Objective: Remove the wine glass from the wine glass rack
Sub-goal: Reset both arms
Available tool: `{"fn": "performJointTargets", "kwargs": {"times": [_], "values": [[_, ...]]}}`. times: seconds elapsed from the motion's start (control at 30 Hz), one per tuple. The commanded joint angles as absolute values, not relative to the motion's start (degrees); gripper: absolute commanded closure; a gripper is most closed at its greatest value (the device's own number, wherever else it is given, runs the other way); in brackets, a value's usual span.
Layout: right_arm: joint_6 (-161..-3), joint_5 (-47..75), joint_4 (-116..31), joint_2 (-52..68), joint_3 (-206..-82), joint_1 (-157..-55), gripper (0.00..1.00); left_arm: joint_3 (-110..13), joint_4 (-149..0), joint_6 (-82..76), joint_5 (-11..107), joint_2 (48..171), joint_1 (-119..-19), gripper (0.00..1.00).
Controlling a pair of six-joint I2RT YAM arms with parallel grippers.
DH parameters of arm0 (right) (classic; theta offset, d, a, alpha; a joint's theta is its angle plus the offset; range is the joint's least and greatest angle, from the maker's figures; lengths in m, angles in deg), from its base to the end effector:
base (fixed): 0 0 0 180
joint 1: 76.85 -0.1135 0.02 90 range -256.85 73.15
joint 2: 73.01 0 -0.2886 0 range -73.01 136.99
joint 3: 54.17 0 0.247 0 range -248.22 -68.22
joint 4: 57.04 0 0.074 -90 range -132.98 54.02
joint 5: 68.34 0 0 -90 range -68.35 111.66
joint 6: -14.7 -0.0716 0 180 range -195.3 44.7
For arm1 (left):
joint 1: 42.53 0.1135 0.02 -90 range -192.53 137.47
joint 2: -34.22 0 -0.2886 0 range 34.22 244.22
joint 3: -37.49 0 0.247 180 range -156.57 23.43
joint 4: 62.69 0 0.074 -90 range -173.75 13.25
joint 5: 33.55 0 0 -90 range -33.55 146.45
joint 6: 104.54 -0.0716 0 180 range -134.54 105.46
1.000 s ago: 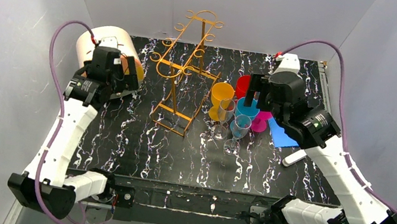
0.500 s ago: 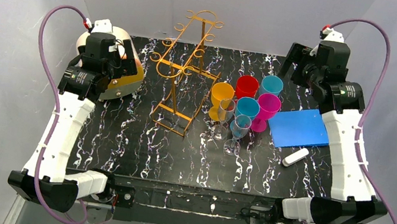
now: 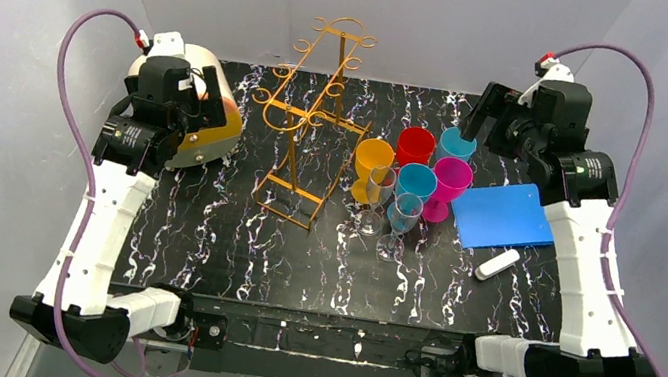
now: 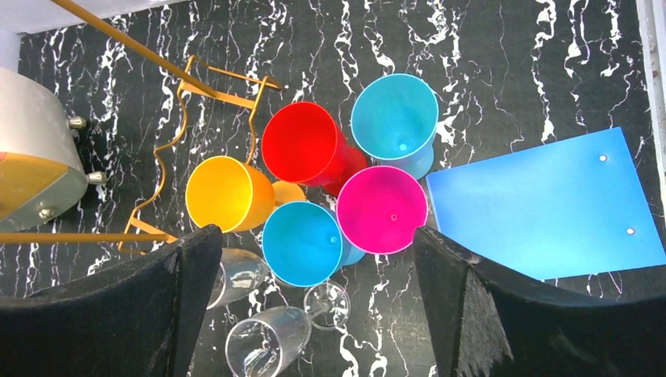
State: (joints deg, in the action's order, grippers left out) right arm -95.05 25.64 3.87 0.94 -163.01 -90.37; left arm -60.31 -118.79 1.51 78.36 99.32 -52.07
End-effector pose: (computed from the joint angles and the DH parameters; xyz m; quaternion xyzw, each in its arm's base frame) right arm 0.2671 0.0591 0.4683 0.0644 0.8454 0.1233 0.5157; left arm 0.2364 -0.0126 0.4529 -0.1508 0.8133 0.0355 0.5608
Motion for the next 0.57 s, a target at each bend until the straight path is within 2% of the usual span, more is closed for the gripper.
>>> {"fn": "performJointTargets", "kwargs": {"times": [0.0,0.53], "values": [[-94.4,26.3,1.0,-2.1,-161.6,-90.2,0.01,-62.7,-118.2,-0.1,77.8,98.0,-51.9,0.02],[-93.3,22.0,0.1,-2.9,-159.6,-90.2,0.01,-64.1,-117.8,-1.7,76.1,97.9,-52.5,0.02]]}}
